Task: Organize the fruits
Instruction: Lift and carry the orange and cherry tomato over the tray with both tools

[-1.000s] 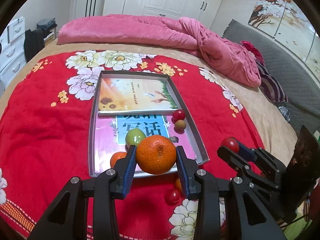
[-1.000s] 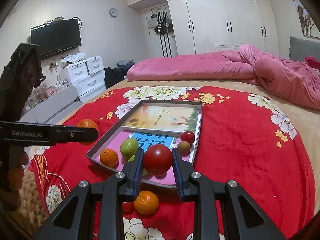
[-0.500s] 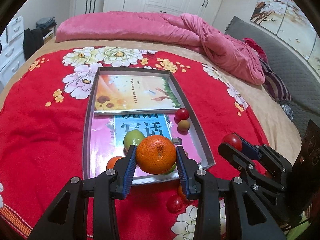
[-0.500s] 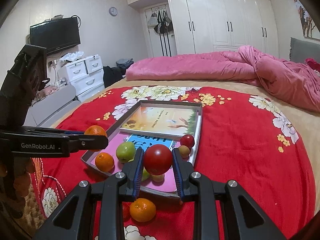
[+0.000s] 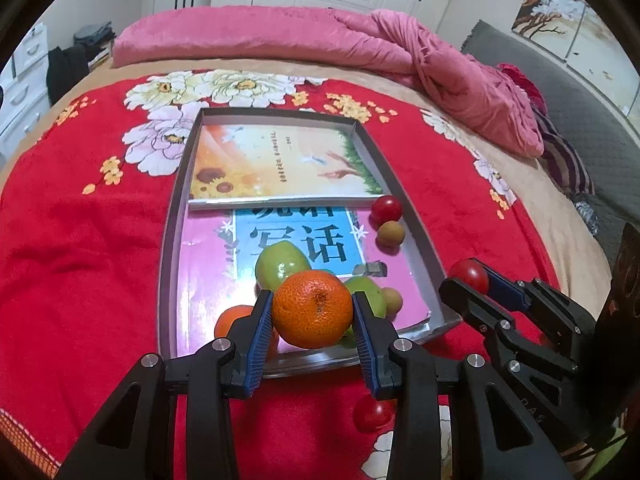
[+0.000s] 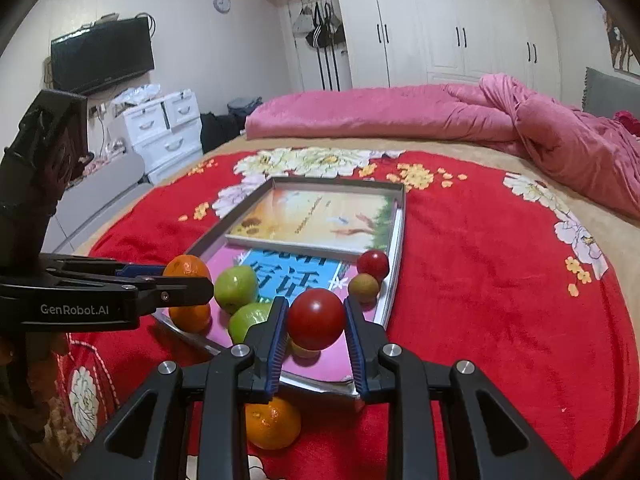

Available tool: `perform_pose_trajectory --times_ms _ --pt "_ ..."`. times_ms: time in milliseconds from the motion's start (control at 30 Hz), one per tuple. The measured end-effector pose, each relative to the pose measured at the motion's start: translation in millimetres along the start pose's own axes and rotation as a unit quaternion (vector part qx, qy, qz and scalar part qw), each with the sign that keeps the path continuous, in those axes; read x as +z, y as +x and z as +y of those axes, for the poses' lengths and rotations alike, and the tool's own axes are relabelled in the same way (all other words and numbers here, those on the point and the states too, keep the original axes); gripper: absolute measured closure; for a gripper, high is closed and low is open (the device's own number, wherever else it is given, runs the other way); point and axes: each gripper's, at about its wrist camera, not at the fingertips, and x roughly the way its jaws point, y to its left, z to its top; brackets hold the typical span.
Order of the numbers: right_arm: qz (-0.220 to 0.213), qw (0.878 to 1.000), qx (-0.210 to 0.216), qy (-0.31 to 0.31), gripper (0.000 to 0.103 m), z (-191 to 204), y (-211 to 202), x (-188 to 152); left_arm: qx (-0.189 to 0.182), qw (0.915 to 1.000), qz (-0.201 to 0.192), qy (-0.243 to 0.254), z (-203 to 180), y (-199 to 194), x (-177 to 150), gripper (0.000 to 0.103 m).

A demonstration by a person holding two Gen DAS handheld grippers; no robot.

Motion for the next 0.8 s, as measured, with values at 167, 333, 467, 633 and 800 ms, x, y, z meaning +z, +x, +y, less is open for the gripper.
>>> perform_pose_trajectory --times_ms 167,333,467,633,800 --pt "0.024 1.0 -0.01 -0.01 0.075 0.7 12.4 -5.0 0.004 0.9999 0.011 -0.001 3.2 9.4 -1.0 0.063" --pt "0.041 0.999 -0.01 -0.01 0.075 -1.0 20.5 -10.3 0.004 0.9999 0.014 0.003 3.0 14.3 -0.7 0.063" --pt "0.05 0.999 -0.012 -0.011 0.075 -1.2 25.0 -12.3 0.006 0.9998 0.02 0.007 1.4 18.7 0.9 0.063" --pt "0.06 0.998 -0.021 -0.016 0.075 -1.3 30.5 -13.6 0.006 0.9997 0.025 0.008 0.2 22.8 2.0 0.063" --pt "0.073 0.997 -0.02 -0.026 0.075 1.8 35.4 -16.0 0.002 0.9996 0.027 0.005 0.3 25.1 3.3 0.063"
